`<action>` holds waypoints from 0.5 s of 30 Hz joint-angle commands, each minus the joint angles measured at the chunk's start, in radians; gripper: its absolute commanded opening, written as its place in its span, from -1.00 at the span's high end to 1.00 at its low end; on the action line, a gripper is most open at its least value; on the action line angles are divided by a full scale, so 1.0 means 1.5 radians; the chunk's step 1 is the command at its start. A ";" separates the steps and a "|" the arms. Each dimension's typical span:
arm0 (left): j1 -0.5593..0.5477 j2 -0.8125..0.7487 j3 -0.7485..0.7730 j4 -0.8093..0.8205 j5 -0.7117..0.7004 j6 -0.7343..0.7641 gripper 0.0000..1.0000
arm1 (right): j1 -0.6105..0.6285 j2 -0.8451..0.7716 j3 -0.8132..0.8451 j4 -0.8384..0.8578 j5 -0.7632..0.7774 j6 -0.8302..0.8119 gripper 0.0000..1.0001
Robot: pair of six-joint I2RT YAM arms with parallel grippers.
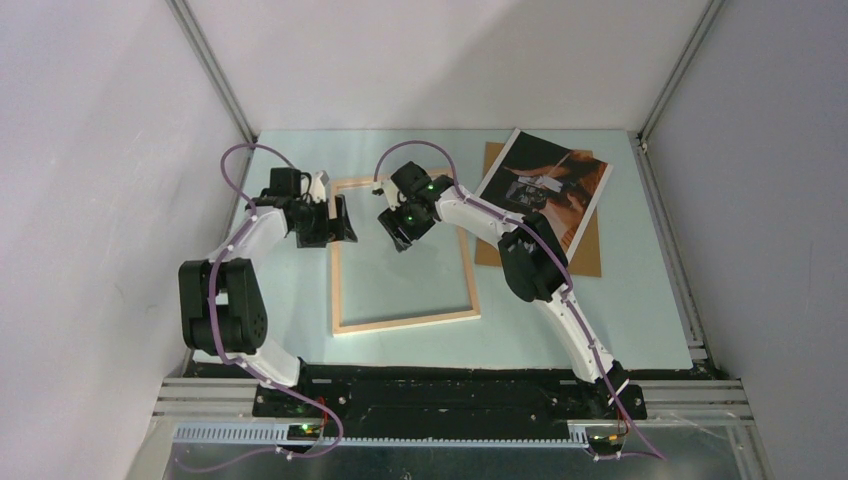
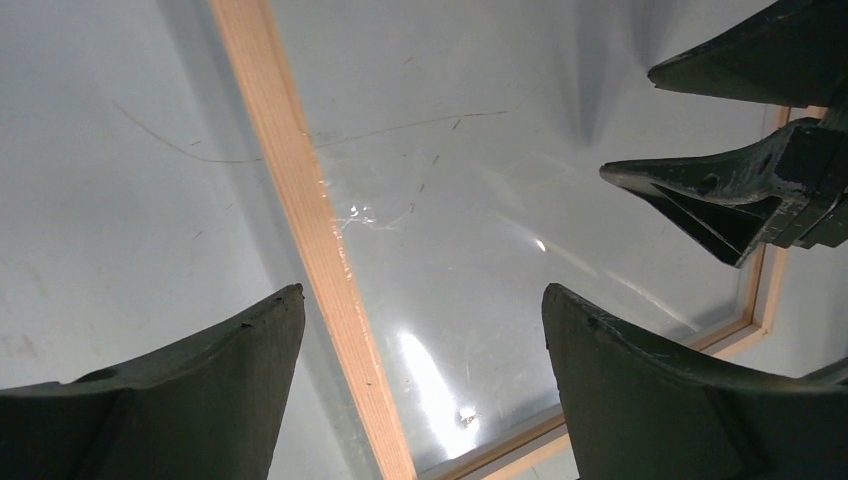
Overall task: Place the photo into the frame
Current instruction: Place the photo frame item in the photo frame.
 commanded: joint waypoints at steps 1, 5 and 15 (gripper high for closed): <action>0.004 -0.032 0.003 -0.002 -0.023 0.021 -0.84 | 0.002 -0.032 -0.007 -0.015 0.002 -0.002 -0.31; 0.005 -0.031 0.009 -0.002 -0.035 0.025 -0.84 | 0.001 -0.063 -0.013 -0.017 0.012 -0.003 -0.39; 0.006 0.014 0.030 -0.001 -0.063 0.032 -0.83 | -0.014 -0.215 -0.110 -0.007 0.033 -0.024 -0.58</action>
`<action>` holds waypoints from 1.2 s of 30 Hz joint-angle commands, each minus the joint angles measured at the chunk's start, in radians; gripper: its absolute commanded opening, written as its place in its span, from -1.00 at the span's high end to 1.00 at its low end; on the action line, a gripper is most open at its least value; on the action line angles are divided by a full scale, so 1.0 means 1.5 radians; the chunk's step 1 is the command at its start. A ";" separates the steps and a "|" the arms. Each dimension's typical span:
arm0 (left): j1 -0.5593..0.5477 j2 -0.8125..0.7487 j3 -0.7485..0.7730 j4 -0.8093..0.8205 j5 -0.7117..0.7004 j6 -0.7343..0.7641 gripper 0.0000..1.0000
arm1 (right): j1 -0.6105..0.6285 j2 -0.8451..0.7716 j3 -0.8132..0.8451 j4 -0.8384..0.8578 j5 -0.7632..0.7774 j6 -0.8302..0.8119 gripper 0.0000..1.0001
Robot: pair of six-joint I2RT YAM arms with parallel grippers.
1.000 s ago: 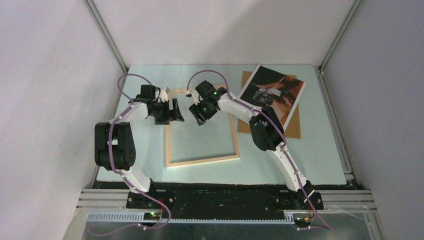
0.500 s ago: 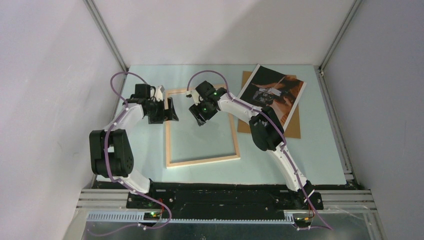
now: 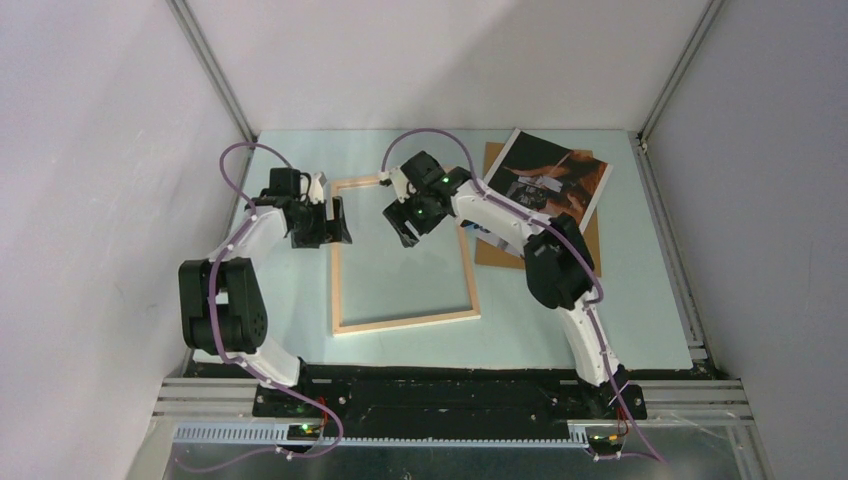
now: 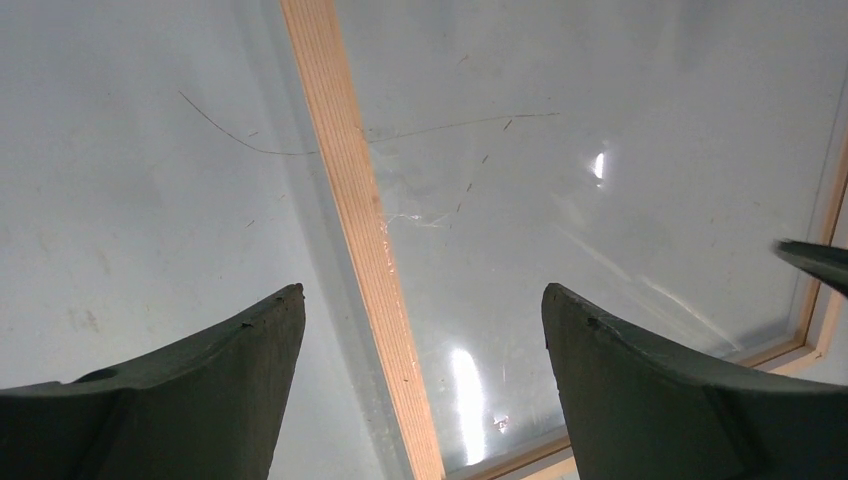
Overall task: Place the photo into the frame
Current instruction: Place the photo frame item in the photo frame.
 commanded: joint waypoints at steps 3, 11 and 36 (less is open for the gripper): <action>0.003 0.032 0.039 0.002 0.002 0.013 -0.83 | -0.027 -0.140 -0.095 0.014 0.010 -0.019 -0.58; 0.003 0.087 0.058 0.002 0.021 0.001 -0.77 | -0.092 -0.247 -0.271 0.043 -0.022 -0.023 -0.56; 0.003 0.127 0.054 0.002 0.040 0.010 -0.77 | -0.122 -0.214 -0.429 0.087 -0.180 -0.024 -0.44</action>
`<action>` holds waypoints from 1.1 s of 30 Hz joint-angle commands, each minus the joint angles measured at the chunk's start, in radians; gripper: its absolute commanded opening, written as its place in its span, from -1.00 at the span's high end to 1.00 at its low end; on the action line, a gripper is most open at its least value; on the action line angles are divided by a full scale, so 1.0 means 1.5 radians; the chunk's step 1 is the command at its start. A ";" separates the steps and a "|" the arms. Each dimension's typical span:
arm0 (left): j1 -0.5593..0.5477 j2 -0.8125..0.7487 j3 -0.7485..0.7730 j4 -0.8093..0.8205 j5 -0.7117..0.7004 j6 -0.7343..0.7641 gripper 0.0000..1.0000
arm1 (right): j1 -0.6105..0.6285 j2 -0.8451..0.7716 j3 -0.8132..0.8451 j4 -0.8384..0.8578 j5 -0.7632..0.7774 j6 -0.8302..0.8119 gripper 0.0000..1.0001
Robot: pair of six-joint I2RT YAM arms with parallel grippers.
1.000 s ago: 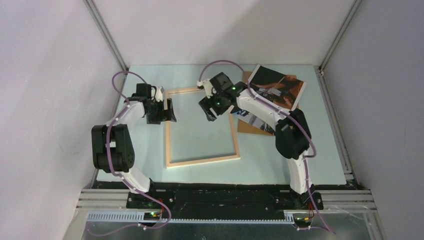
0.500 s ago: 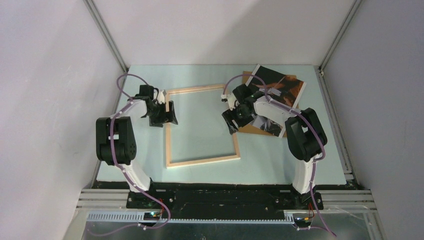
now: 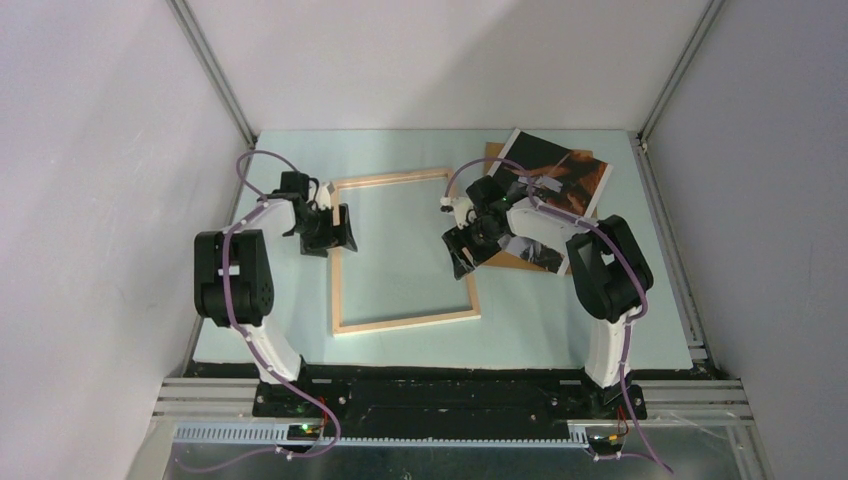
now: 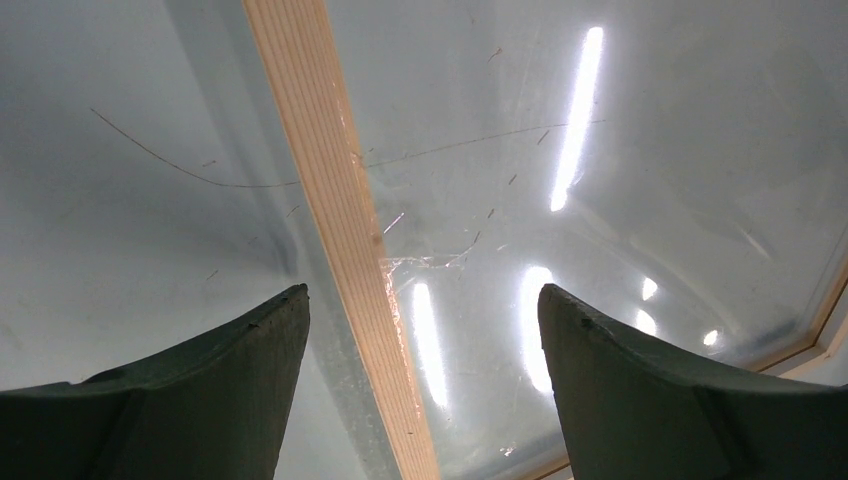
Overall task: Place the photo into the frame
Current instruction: Place the photo frame item in the photo frame.
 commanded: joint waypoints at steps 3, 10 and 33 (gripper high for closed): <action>0.002 0.007 0.025 0.006 0.009 0.013 -0.76 | 0.020 0.016 0.001 0.015 -0.050 -0.007 -0.43; 0.003 0.021 0.042 0.001 -0.001 0.010 -0.76 | 0.057 0.021 0.009 0.020 -0.074 -0.010 -0.43; 0.028 -0.025 0.113 0.002 -0.099 -0.023 -0.99 | -0.051 -0.152 0.000 0.012 0.062 -0.013 -0.83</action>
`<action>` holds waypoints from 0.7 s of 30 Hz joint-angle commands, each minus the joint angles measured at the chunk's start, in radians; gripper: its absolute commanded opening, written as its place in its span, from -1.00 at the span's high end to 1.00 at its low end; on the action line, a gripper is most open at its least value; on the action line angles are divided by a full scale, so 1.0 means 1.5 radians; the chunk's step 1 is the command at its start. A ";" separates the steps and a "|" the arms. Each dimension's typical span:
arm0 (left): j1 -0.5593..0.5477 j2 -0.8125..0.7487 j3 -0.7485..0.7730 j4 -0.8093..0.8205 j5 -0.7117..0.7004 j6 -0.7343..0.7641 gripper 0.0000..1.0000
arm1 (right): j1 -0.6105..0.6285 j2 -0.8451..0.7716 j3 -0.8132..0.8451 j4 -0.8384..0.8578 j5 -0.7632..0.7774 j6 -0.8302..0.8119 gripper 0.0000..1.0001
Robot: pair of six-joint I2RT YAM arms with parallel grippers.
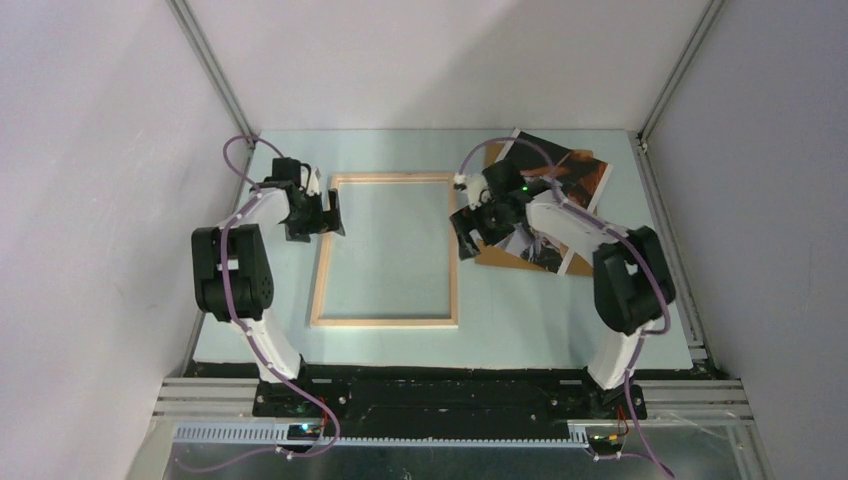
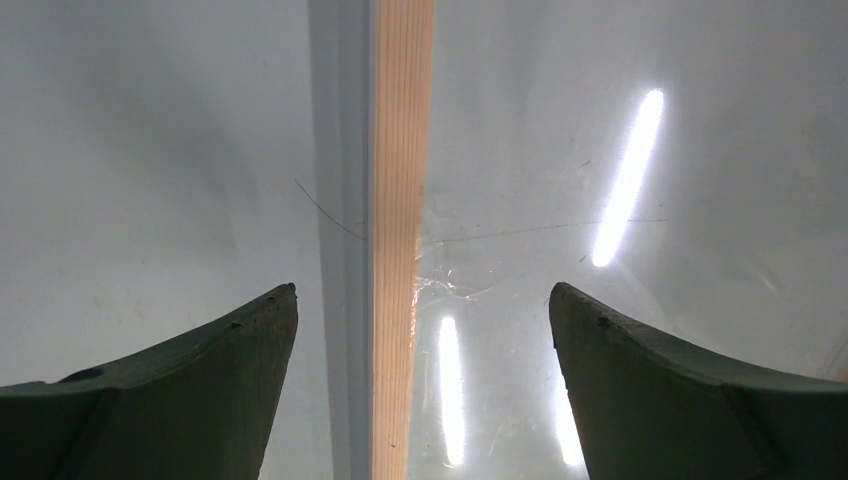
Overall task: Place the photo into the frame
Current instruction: Place the photo frame item in the photo frame.
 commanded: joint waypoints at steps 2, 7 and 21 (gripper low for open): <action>0.003 -0.082 0.040 0.008 0.016 -0.015 -0.99 | -0.052 -0.132 -0.034 0.022 0.059 -0.012 -0.83; -0.014 -0.137 0.065 0.007 0.055 -0.023 -0.99 | -0.115 -0.197 -0.084 0.063 0.084 0.011 -0.84; -0.246 -0.074 0.241 0.008 0.100 -0.018 -0.99 | -0.304 -0.309 -0.176 0.152 0.081 0.084 -0.86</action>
